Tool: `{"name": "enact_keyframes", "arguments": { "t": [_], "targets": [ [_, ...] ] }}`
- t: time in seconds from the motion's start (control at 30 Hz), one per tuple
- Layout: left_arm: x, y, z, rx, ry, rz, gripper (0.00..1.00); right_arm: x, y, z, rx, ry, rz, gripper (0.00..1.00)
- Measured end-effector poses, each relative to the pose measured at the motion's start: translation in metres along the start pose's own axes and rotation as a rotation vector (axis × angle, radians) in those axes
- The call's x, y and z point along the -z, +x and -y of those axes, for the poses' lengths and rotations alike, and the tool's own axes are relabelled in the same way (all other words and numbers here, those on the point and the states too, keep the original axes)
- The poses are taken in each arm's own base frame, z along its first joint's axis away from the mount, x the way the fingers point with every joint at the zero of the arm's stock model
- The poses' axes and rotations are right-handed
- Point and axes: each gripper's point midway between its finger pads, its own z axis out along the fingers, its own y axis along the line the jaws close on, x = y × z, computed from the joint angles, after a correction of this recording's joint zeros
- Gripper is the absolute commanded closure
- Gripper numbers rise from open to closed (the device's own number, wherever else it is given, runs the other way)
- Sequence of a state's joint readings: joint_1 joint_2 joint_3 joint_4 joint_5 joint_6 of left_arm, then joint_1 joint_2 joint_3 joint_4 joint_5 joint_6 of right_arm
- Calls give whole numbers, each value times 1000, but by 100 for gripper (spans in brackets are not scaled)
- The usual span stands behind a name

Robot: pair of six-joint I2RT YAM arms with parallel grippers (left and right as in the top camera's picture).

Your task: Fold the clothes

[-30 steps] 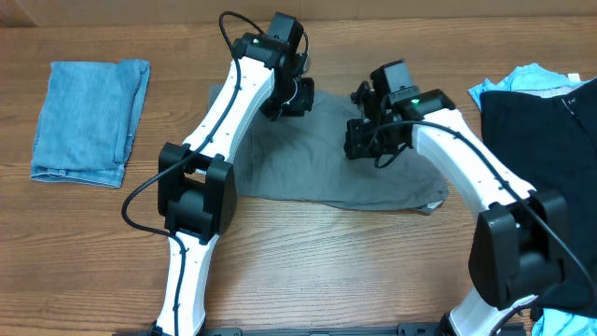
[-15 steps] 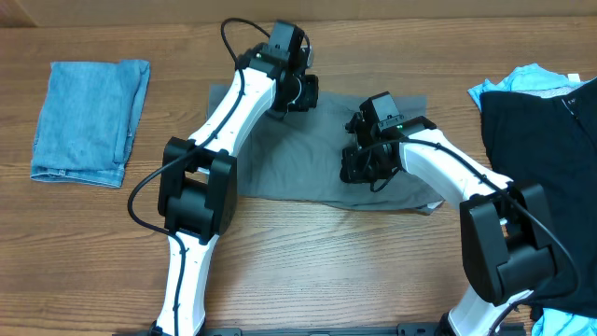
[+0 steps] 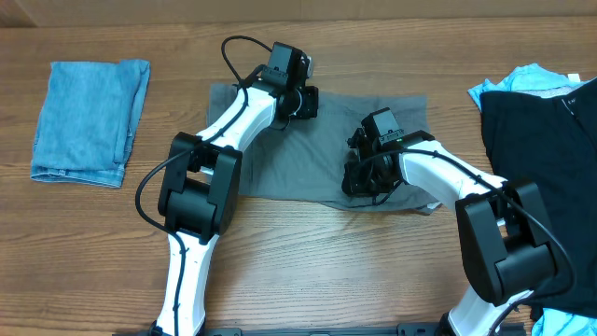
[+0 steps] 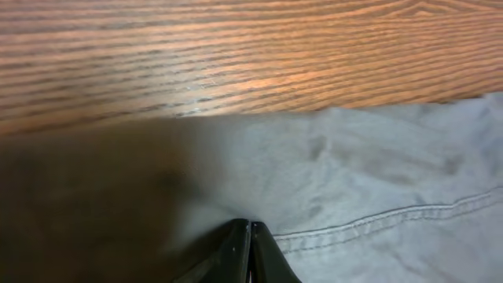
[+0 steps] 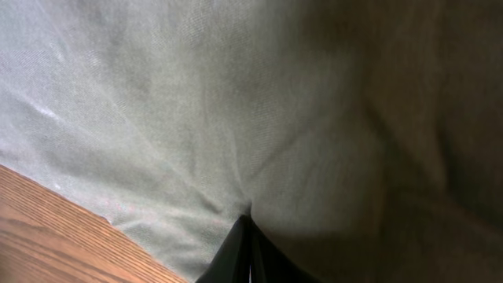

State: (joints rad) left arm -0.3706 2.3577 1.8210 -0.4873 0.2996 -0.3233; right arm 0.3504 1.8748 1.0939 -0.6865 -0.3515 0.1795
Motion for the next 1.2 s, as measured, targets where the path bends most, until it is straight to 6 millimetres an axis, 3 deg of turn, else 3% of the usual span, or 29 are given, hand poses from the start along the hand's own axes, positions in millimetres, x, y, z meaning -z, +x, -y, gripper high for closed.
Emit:
{"name": "enact_keyframes", "arguments": {
  "t": [0.13, 0.23, 0.37, 0.57, 0.73, 1.03, 1.1, 1.2],
  "targets": [
    [15, -24, 16, -13, 32, 42, 96, 9, 3, -5, -15, -5, -39, 96],
    [24, -40, 25, -15, 48, 83, 96, 27, -16, -25, 2, -55, -12, 96],
    [23, -35, 15, 0, -5, 66, 96, 39, -36, -45, 35, -123, 42, 96],
    [13, -30, 3, 8, -47, 56, 96, 39, -51, -52, 70, -156, 108, 96],
    [-15, -11, -13, 24, -69, 1, 94, 32, -55, -51, 89, -166, 145, 96],
    [-15, -12, -10, 24, -51, -1, 89, -10, -33, -58, 142, -180, 125, 96],
    [-12, -15, -1, 26, 1, -10, 88, -26, -25, -57, 133, -172, 85, 96],
    [2, -30, 14, 25, 60, -2, 87, -30, -23, -57, 121, -180, 68, 96]
  ]
}}
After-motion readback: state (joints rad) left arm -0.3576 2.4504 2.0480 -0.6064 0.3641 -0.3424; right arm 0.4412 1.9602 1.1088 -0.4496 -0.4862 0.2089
